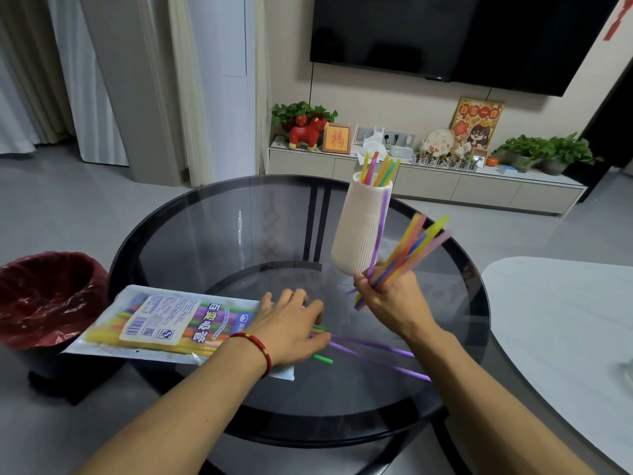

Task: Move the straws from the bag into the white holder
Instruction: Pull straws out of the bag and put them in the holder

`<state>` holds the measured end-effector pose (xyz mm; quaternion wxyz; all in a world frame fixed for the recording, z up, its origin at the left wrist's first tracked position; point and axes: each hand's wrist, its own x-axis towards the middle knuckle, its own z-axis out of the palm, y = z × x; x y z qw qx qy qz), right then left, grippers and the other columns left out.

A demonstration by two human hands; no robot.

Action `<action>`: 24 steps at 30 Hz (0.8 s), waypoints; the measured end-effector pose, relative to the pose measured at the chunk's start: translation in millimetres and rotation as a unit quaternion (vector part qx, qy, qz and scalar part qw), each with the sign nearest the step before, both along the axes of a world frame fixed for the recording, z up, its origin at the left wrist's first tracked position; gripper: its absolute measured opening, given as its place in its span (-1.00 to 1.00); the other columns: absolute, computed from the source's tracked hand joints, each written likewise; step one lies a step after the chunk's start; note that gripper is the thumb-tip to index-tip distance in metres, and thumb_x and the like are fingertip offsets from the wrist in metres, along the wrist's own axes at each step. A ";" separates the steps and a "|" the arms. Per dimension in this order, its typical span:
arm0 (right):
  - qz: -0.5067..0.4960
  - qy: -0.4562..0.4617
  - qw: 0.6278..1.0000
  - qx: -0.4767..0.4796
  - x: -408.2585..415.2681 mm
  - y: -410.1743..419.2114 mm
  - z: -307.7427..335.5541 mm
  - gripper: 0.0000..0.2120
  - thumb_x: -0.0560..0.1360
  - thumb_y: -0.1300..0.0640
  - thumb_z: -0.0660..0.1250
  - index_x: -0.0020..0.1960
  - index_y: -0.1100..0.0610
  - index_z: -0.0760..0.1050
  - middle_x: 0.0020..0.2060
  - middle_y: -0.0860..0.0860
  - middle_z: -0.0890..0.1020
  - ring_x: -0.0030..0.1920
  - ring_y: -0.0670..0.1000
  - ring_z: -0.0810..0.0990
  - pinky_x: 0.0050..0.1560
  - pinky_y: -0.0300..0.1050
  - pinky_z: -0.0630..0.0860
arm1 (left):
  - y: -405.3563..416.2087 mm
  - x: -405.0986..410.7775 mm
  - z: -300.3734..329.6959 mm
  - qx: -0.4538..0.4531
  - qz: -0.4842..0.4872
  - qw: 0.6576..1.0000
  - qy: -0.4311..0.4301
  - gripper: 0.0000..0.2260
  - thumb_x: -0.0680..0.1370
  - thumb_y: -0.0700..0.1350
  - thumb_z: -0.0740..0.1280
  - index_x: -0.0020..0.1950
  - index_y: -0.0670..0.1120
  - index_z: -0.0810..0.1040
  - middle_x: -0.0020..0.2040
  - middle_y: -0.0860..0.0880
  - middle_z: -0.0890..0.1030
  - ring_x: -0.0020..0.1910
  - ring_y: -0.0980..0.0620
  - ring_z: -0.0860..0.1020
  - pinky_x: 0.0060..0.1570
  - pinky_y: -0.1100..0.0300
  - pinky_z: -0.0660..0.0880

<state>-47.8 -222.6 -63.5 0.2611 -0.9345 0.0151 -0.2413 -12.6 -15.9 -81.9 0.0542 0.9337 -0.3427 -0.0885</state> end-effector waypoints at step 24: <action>-0.049 0.092 0.994 0.018 13.7 -10.9 -5.7 -0.76 0.57 0.13 0.34 -0.21 0.25 0.53 -0.31 0.17 0.65 -0.31 0.21 0.64 -0.24 0.06 0.64 | -0.9 -0.1 3.0 0.013 -0.006 1.000 0.008 -0.63 0.58 0.25 0.14 0.24 0.05 0.39 0.30 -0.08 0.38 0.32 -0.11 0.33 0.41 -0.27 0.19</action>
